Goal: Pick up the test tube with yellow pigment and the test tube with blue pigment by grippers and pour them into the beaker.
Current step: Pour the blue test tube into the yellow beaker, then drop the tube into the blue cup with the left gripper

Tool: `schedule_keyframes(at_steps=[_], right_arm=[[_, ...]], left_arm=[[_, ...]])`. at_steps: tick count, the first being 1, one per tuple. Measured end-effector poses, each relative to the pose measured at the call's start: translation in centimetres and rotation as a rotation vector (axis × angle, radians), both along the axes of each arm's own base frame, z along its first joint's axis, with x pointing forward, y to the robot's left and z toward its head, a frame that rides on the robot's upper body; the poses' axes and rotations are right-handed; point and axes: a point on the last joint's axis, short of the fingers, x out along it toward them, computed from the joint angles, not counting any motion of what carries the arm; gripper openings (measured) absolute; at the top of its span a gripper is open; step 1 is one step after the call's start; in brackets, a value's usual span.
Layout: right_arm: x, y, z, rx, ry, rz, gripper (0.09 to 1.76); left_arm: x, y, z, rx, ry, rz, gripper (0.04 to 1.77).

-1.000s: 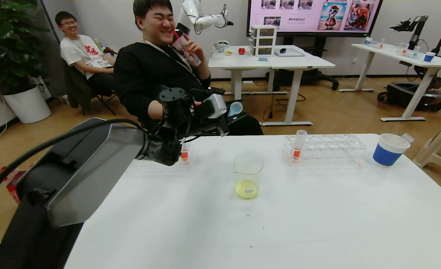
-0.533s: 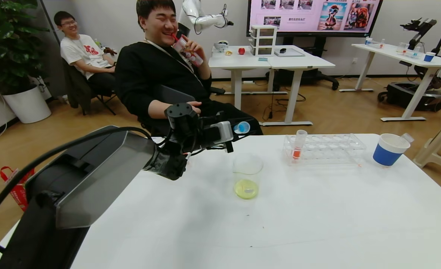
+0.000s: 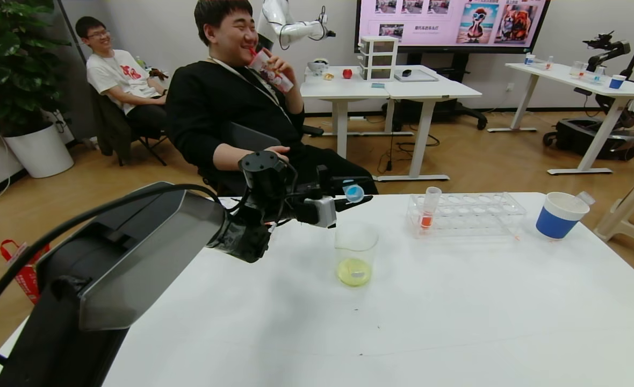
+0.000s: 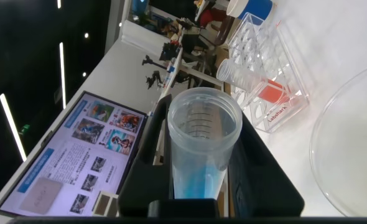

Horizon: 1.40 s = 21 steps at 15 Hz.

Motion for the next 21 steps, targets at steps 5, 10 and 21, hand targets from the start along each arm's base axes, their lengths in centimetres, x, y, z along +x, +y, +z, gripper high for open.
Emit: schedule_keyframes(at_steps=[5, 10, 21], right_arm=[[0.0, 0.0, 0.0, 0.0, 0.0, 0.0, 1.74], [0.0, 0.0, 0.0, 0.0, 0.0, 0.0, 1.74], [0.0, 0.0, 0.0, 0.0, 0.0, 0.0, 1.74]], left_arm=[[-0.17, -0.19, 0.4, 0.028, -0.17, -0.028, 0.51], [-0.13, 0.06, 0.34, 0.04, -0.274, -0.011, 0.51], [-0.07, 0.38, -0.22, 0.031, -0.45, 0.033, 0.51]])
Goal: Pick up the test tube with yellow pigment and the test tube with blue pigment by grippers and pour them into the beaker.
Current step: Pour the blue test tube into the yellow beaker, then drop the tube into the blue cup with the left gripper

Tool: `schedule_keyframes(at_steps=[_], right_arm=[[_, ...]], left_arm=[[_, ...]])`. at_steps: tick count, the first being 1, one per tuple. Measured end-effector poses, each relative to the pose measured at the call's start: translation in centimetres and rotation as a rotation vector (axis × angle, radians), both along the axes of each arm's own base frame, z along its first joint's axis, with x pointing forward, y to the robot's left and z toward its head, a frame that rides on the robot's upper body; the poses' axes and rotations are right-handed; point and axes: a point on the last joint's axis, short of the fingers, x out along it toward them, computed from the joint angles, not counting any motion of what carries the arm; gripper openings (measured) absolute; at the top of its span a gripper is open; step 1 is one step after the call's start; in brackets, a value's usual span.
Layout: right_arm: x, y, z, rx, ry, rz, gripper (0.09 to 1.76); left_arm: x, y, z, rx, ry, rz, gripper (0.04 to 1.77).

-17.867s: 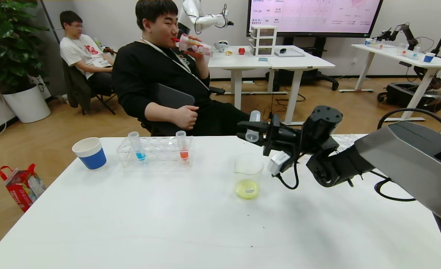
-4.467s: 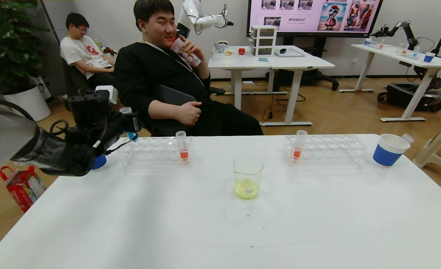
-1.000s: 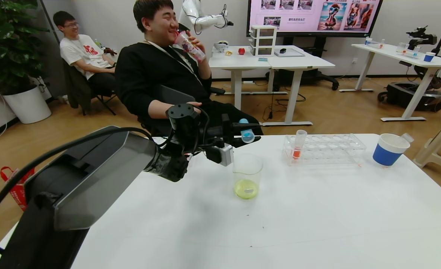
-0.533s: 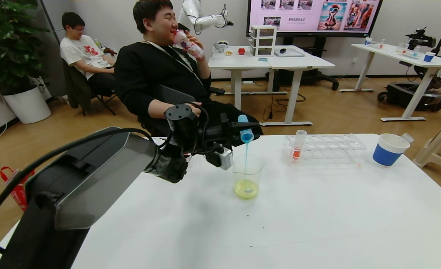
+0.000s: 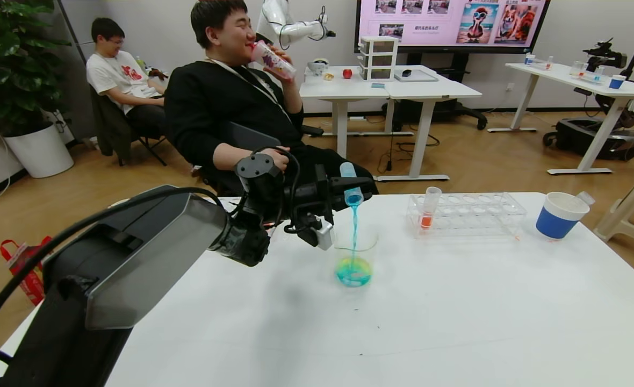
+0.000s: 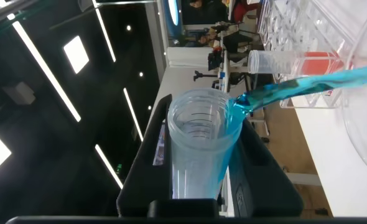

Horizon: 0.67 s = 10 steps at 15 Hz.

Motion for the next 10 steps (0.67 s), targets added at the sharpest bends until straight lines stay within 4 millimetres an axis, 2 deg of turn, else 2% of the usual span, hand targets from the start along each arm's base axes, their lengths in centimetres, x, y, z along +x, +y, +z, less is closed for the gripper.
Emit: schedule_keyframes(at_steps=[5, 10], right_arm=[[0.0, 0.0, 0.0, 0.0, 0.0, 0.0, 1.74], [0.0, 0.0, 0.0, 0.0, 0.0, 0.0, 1.74]], left_arm=[[0.06, -0.03, 0.09, -0.003, -0.103, 0.014, 0.51], [0.0, -0.21, 0.13, -0.005, -0.125, 0.012, 0.51]])
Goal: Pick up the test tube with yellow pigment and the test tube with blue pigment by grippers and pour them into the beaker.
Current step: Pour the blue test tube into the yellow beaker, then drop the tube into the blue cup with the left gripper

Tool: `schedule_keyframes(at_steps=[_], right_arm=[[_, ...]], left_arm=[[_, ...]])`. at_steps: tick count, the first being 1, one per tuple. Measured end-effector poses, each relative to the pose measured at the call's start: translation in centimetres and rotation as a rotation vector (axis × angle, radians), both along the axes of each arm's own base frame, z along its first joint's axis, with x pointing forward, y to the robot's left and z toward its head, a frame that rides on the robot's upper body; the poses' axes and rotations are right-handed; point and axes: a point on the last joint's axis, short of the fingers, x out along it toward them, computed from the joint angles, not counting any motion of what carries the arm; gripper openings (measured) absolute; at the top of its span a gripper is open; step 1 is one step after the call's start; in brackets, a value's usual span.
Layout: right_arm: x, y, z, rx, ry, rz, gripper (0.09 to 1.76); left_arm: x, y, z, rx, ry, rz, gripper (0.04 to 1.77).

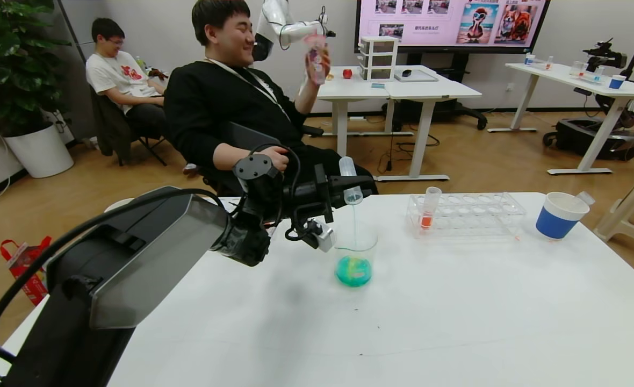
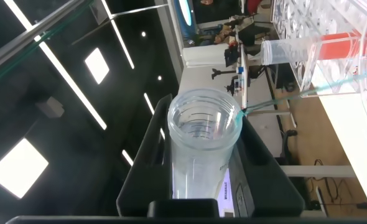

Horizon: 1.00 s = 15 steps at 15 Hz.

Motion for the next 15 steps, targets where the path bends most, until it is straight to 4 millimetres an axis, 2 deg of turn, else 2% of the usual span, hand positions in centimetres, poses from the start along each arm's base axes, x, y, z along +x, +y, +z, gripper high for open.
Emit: schedule_keyframes(at_steps=[3, 7, 12, 15], right_arm=[[0.0, 0.0, 0.0, 0.0, 0.0, 0.0, 1.74], [0.0, 0.0, 0.0, 0.0, 0.0, 0.0, 1.74], [0.0, 0.0, 0.0, 0.0, 0.0, 0.0, 1.74], [0.0, 0.0, 0.0, 0.0, 0.0, 0.0, 1.74]], left_arm=[[-0.2, -0.3, 0.2, -0.011, 0.05, -0.013, 0.51], [-0.2, 0.1, 2.4, -0.166, 0.32, 0.015, 0.51], [-0.4, 0.6, 5.2, -0.779, 0.696, 0.252, 0.51], [-0.4, -0.2, 5.4, -1.039, 0.982, 0.458, 0.51]])
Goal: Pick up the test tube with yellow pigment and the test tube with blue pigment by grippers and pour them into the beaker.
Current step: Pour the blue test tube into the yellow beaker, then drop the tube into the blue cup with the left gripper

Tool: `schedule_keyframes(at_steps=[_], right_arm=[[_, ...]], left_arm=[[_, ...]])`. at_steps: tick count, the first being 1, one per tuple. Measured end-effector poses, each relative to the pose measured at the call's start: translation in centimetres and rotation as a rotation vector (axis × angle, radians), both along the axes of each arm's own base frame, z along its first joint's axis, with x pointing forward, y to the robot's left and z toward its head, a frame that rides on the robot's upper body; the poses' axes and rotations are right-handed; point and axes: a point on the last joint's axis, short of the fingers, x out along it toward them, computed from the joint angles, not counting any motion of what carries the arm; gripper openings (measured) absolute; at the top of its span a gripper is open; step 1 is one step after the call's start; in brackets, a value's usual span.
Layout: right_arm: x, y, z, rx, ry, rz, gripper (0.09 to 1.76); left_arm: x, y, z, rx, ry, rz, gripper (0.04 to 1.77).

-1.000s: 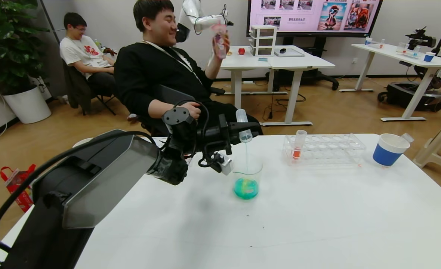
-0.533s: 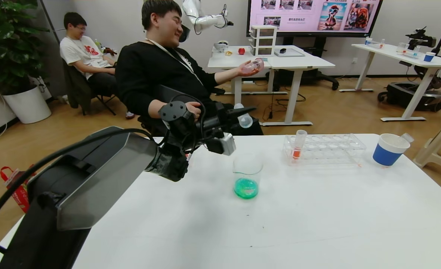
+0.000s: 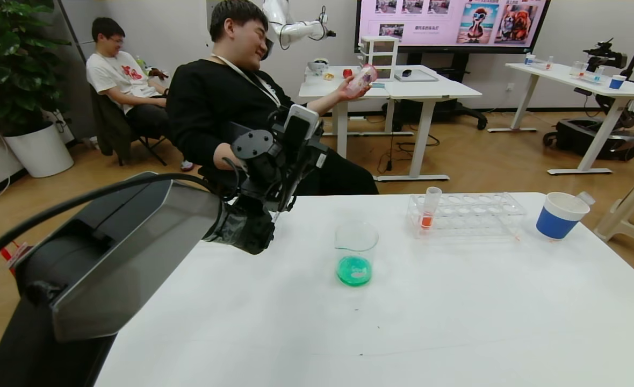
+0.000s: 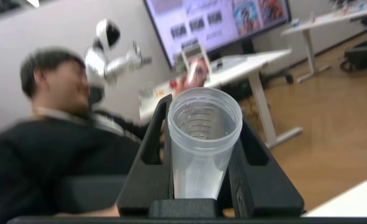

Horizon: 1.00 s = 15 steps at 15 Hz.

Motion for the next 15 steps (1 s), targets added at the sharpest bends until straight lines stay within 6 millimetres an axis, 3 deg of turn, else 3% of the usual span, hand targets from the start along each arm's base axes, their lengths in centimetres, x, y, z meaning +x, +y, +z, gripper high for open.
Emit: schedule_keyframes(at_steps=[5, 10, 13, 15], right_arm=[[0.0, 0.0, 0.0, 0.0, 0.0, 0.0, 1.74], [0.0, 0.0, 0.0, 0.0, 0.0, 0.0, 1.74], [0.0, 0.0, 0.0, 0.0, 0.0, 0.0, 1.74], [0.0, 0.0, 0.0, 0.0, 0.0, 0.0, 1.74]], left_arm=[[-1.1, -0.9, 1.3, -0.235, 0.348, 0.095, 0.51], [-1.9, -0.9, 2.9, -0.343, 0.407, 0.119, 0.51], [-1.4, 1.4, 3.3, -0.345, 0.404, 0.159, 0.51], [-0.6, 5.1, 3.5, -0.344, 0.407, 0.202, 0.51]])
